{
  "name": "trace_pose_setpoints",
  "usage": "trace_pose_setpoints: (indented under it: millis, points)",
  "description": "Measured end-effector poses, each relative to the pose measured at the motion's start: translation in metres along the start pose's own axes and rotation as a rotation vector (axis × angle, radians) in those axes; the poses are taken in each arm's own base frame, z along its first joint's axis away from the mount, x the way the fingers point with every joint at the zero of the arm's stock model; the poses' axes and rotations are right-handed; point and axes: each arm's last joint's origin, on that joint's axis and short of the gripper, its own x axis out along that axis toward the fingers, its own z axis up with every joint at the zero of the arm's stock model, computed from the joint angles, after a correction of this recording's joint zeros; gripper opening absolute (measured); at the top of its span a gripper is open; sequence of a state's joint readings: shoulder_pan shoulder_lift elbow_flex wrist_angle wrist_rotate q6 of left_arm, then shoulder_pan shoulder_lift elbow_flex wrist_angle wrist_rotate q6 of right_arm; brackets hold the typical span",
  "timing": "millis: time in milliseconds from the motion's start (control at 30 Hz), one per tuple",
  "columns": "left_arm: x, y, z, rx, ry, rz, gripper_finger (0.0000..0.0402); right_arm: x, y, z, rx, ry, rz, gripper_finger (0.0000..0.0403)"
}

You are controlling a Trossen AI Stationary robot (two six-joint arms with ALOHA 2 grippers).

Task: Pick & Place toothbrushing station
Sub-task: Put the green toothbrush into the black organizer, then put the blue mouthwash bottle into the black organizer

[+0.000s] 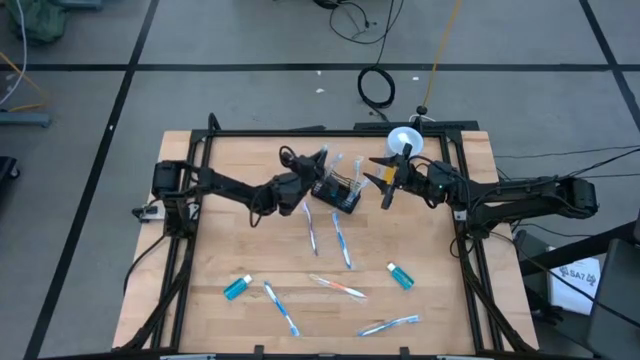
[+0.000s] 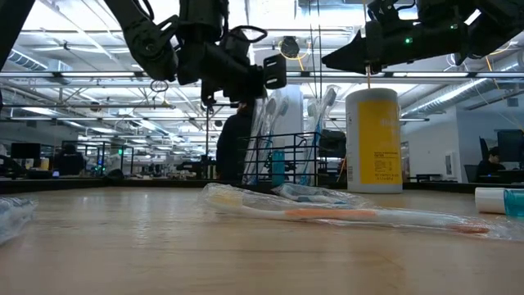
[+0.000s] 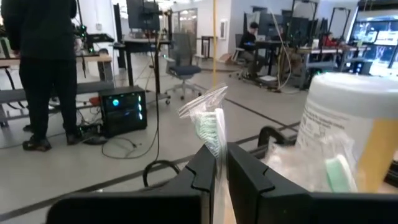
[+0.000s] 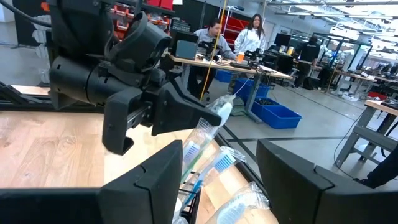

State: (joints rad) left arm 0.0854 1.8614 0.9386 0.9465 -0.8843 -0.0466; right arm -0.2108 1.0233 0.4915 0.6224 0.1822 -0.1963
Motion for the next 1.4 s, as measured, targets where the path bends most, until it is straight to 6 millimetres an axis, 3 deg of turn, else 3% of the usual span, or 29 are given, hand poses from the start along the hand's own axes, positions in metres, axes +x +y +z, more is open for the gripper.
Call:
trace_pose_setpoints:
  millis: [633,867,1233,1400]
  points:
    - [-0.005,-0.002,-0.016,0.036,0.118,0.003,0.0026,0.000,0.000,0.000,0.001,0.000,0.000,0.0199]
    - [-0.005,-0.003,-0.016,0.177,0.123,-0.065,0.0030,0.000,0.000,0.000,0.001,0.000,0.000,0.0199]
    - [-0.003,0.000,-0.014,0.166,0.130,-0.085,0.0150,0.000,0.000,0.000,0.001,-0.001,0.000,0.0199]
    - [-0.012,0.001,0.006,0.177,0.131,-0.087,0.0184,0.000,0.000,0.000,0.001,0.000,0.001,0.0199]
